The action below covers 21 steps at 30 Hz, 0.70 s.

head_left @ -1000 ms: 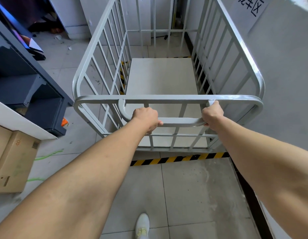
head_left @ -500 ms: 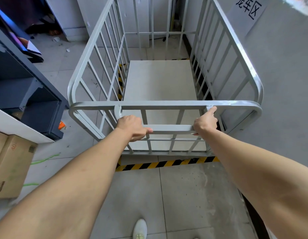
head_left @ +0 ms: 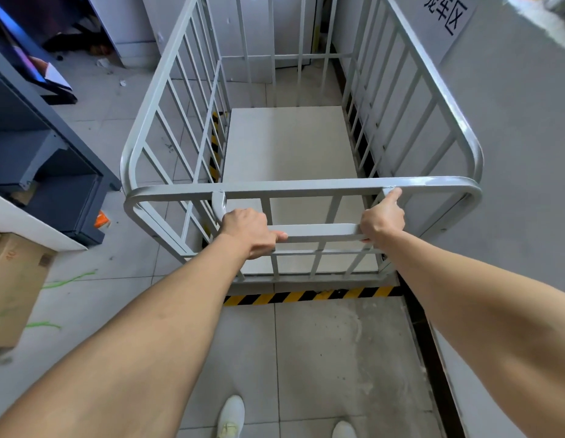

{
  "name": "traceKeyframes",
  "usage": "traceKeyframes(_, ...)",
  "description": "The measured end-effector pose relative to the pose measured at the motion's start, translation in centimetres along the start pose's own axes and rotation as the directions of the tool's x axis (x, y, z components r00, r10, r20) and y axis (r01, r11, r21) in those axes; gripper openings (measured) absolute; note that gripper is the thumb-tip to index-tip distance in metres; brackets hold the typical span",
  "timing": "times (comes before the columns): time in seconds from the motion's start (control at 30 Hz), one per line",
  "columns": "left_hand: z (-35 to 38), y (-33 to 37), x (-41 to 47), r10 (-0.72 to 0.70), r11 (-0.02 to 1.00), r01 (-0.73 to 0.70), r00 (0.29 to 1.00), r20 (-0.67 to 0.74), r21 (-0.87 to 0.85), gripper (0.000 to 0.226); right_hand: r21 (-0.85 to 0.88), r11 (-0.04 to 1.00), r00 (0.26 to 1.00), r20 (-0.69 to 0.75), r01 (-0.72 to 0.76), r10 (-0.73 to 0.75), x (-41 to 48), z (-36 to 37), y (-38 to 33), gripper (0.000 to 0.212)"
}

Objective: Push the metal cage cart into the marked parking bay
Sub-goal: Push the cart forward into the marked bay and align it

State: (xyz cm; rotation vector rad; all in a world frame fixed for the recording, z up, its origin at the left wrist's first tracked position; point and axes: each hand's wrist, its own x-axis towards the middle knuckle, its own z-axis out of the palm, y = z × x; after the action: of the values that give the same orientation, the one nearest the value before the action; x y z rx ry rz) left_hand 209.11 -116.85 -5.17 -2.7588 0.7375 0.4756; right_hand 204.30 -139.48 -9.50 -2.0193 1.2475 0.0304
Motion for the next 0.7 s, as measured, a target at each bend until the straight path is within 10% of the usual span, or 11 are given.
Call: traceKeyframes(0.7,-1.5,3.8,3.8,0.013,1.0,-0.014,0.999,-0.049,-0.007,0.068,-0.109,0.994,0.999,-0.049,0.015,-0.02,5.0,-2.7,-0.4,0.073)
